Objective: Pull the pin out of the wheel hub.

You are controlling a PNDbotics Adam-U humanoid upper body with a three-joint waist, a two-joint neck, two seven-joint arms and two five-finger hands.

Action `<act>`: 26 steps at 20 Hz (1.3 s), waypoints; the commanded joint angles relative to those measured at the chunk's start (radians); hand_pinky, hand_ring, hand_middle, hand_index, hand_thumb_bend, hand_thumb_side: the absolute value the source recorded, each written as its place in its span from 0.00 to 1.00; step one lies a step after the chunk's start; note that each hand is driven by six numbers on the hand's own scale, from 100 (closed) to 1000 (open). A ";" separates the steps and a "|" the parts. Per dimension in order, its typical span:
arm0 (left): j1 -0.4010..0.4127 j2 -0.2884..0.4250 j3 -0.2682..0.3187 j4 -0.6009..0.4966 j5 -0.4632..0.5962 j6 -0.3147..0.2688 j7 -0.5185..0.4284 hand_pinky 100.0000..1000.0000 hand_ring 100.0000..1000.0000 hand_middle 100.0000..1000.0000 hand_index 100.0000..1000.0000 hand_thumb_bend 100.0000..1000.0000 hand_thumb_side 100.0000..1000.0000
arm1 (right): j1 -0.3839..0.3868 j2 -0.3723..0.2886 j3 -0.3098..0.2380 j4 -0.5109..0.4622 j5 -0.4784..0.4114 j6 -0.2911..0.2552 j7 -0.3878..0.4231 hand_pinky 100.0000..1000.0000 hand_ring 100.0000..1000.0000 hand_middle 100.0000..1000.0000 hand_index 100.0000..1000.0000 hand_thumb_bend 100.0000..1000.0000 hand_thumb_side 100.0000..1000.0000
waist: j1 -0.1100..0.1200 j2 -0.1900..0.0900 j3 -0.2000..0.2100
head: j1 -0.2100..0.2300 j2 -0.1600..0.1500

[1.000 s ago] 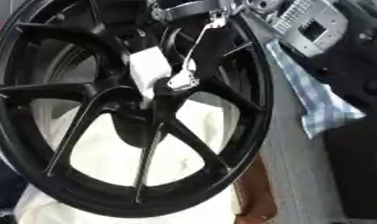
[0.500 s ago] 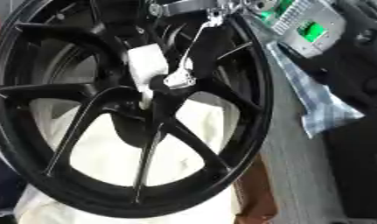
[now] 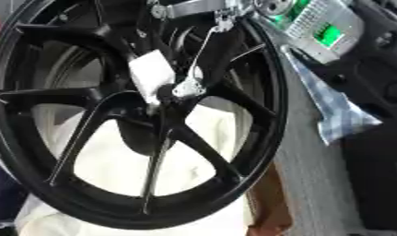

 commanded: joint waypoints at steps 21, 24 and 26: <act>0.009 0.010 0.018 -0.021 -0.003 -0.005 0.000 0.66 0.52 0.52 0.66 0.00 0.61 | -0.047 -0.064 -0.110 -0.069 -0.180 0.148 -0.050 0.76 0.72 0.31 0.40 0.07 0.11 | 0.025 -0.064 -0.018 | -0.020 -0.011; 0.012 0.010 0.019 -0.021 -0.004 -0.004 0.001 0.66 0.52 0.52 0.66 0.00 0.60 | -0.045 -0.080 -0.147 -0.071 -0.228 0.166 -0.067 0.77 0.73 0.31 0.40 0.01 0.08 | 0.028 -0.071 -0.025 | -0.014 -0.014; 0.016 0.010 0.020 -0.021 -0.004 -0.004 0.002 0.66 0.53 0.52 0.67 0.00 0.60 | -0.037 -0.096 -0.179 -0.069 -0.260 0.178 -0.084 0.77 0.74 0.30 0.40 0.00 0.07 | 0.032 -0.077 -0.034 | -0.006 -0.012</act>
